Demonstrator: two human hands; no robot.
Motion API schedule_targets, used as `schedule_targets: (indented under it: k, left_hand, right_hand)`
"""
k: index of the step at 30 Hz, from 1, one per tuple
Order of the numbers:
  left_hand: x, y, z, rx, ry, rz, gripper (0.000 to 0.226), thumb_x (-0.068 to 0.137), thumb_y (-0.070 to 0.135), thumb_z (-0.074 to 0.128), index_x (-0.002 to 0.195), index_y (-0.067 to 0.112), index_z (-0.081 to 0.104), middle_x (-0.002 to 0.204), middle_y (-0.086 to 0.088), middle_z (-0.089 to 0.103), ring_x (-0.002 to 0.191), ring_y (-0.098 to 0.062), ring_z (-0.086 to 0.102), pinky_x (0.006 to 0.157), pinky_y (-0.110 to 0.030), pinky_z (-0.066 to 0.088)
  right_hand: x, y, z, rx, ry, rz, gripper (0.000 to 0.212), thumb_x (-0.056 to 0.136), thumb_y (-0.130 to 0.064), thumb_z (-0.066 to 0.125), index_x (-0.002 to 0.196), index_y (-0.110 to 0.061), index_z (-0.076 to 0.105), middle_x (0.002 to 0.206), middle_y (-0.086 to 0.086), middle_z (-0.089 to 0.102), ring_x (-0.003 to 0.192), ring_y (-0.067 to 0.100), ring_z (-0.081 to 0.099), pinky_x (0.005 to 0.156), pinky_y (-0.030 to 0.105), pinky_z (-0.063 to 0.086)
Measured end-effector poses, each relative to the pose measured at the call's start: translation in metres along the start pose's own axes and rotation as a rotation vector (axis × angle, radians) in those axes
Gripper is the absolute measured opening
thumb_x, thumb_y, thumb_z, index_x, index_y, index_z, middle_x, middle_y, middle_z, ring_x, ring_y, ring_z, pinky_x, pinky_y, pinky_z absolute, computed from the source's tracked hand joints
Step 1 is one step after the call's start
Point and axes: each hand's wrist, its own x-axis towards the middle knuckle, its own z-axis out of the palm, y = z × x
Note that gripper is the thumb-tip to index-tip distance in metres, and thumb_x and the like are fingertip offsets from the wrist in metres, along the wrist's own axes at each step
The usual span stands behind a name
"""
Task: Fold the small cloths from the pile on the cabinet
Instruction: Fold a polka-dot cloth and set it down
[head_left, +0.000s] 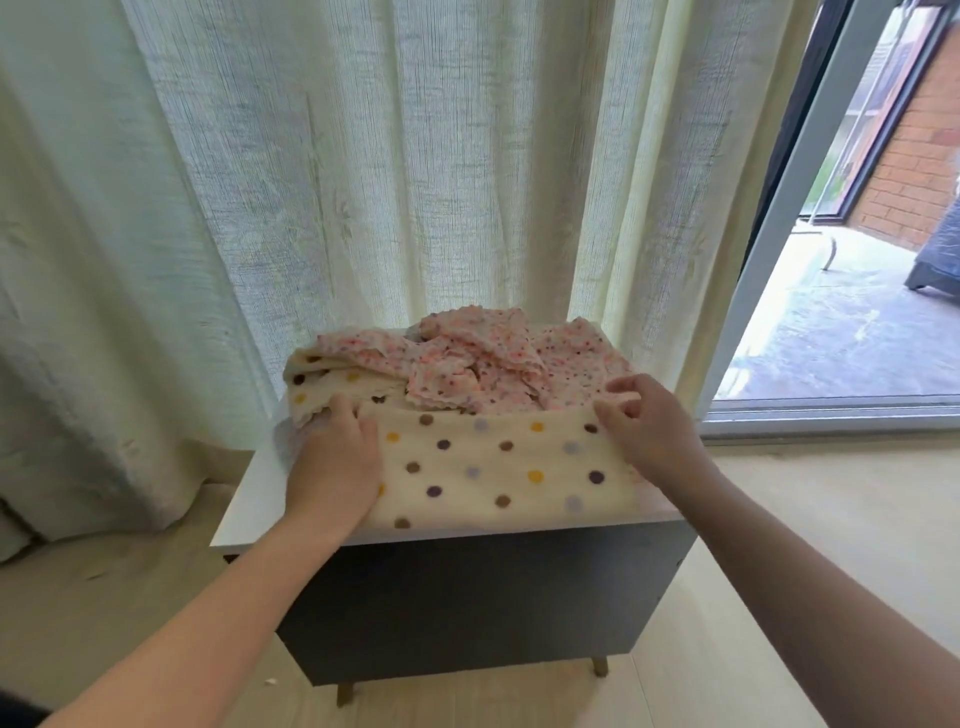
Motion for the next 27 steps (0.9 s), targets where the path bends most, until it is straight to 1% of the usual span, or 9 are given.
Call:
schedule_targets:
  k: [3, 5, 7, 9, 11, 15, 19, 22, 27]
  left_hand:
    - [-0.01, 0.001, 0.005, 0.31, 0.12, 0.245, 0.032, 0.097, 0.029, 0.042, 0.122, 0.011, 0.046, 0.111, -0.008, 0.056, 0.094, -0.024, 0.053, 0.075, -0.035, 0.041]
    - [-0.03, 0.011, 0.012, 0.232, 0.014, 0.45, 0.042, 0.096, 0.033, 0.036, 0.131, 0.013, 0.046, 0.127, -0.008, 0.054, 0.111, -0.023, 0.052, 0.094, -0.037, 0.041]
    - [-0.045, 0.016, 0.025, 0.255, -0.243, 0.564, 0.065, 0.096, 0.049, 0.014, 0.153, 0.018, 0.021, 0.16, -0.004, 0.021, 0.146, -0.021, 0.02, 0.119, -0.036, 0.019]
    - [-0.048, 0.01, 0.034, 0.369, -0.42, 0.565, 0.076, 0.09, 0.061, -0.003, 0.154, 0.019, -0.008, 0.16, 0.003, -0.018, 0.148, -0.011, -0.017, 0.122, -0.037, -0.003]
    - [-0.045, 0.001, 0.035, 0.455, -0.459, 0.578, 0.081, 0.086, 0.064, -0.007, 0.153, 0.019, -0.015, 0.158, 0.004, -0.025, 0.145, -0.009, -0.024, 0.122, -0.037, -0.007]
    - [-0.045, -0.009, 0.028, 0.54, -0.47, 0.641, 0.088, 0.082, 0.071, -0.001, 0.151, 0.018, -0.019, 0.158, 0.001, -0.027, 0.145, -0.012, -0.025, 0.12, -0.033, -0.011]
    - [-0.049, -0.006, 0.023, 0.609, -0.426, 0.642, 0.085, 0.096, 0.06, 0.029, 0.153, 0.013, -0.014, 0.161, -0.008, -0.019, 0.149, -0.019, -0.016, 0.12, -0.034, -0.009]
    - [-0.056, 0.01, 0.019, 0.547, -0.357, 0.632, 0.081, 0.097, 0.056, 0.037, 0.155, 0.015, -0.001, 0.163, -0.009, 0.003, 0.15, -0.023, 0.006, 0.122, -0.037, 0.009]
    - [-0.067, 0.039, 0.019, 0.328, -0.198, 0.721, 0.045, 0.099, 0.04, 0.045, 0.142, 0.029, 0.035, 0.126, 0.009, 0.058, 0.105, -0.009, 0.058, 0.089, -0.023, 0.047]
  right_hand:
    - [-0.017, 0.007, 0.014, -0.324, 0.116, -0.36, 0.044, 0.098, -0.031, 0.052, 0.14, -0.018, 0.044, 0.141, 0.005, 0.05, 0.13, 0.024, 0.045, 0.108, 0.039, 0.037]
    - [-0.038, 0.0, 0.029, -0.335, -0.065, -0.503, 0.055, 0.103, -0.034, 0.04, 0.153, -0.016, 0.025, 0.16, 0.001, 0.024, 0.15, 0.018, 0.014, 0.122, 0.035, 0.013]
    - [-0.051, -0.001, 0.049, -0.511, -0.31, -0.53, 0.064, 0.104, -0.045, 0.022, 0.156, -0.017, -0.002, 0.164, -0.002, -0.01, 0.149, 0.014, -0.018, 0.121, 0.032, -0.008]
    - [-0.051, 0.007, 0.058, -0.697, -0.434, -0.499, 0.074, 0.097, -0.058, 0.007, 0.155, -0.016, -0.013, 0.162, 0.002, -0.022, 0.146, 0.018, -0.027, 0.119, 0.035, -0.014]
    - [-0.047, 0.016, 0.055, -0.795, -0.47, -0.522, 0.089, 0.084, -0.07, -0.005, 0.155, -0.016, -0.014, 0.16, 0.004, -0.024, 0.146, 0.02, -0.026, 0.12, 0.038, -0.015]
    - [-0.044, 0.027, 0.042, -0.918, -0.509, -0.615, 0.093, 0.092, -0.068, 0.029, 0.153, -0.015, -0.017, 0.155, 0.003, -0.03, 0.144, 0.021, -0.028, 0.121, 0.041, -0.013]
    - [-0.043, 0.036, 0.045, -0.831, -0.378, -0.756, 0.087, 0.092, -0.031, 0.064, 0.156, -0.008, 0.01, 0.162, 0.013, 0.002, 0.149, 0.032, 0.002, 0.122, 0.048, 0.005]
    - [-0.044, 0.027, 0.031, -0.711, -0.405, -0.668, 0.056, 0.097, -0.026, 0.057, 0.149, -0.025, 0.037, 0.157, 0.003, 0.035, 0.144, 0.025, 0.033, 0.119, 0.039, 0.027]
    - [-0.045, -0.016, -0.002, -0.546, -0.227, -0.657, 0.021, 0.094, -0.028, 0.054, 0.108, -0.037, 0.067, 0.094, -0.013, 0.069, 0.087, 0.01, 0.063, 0.079, 0.032, 0.051]
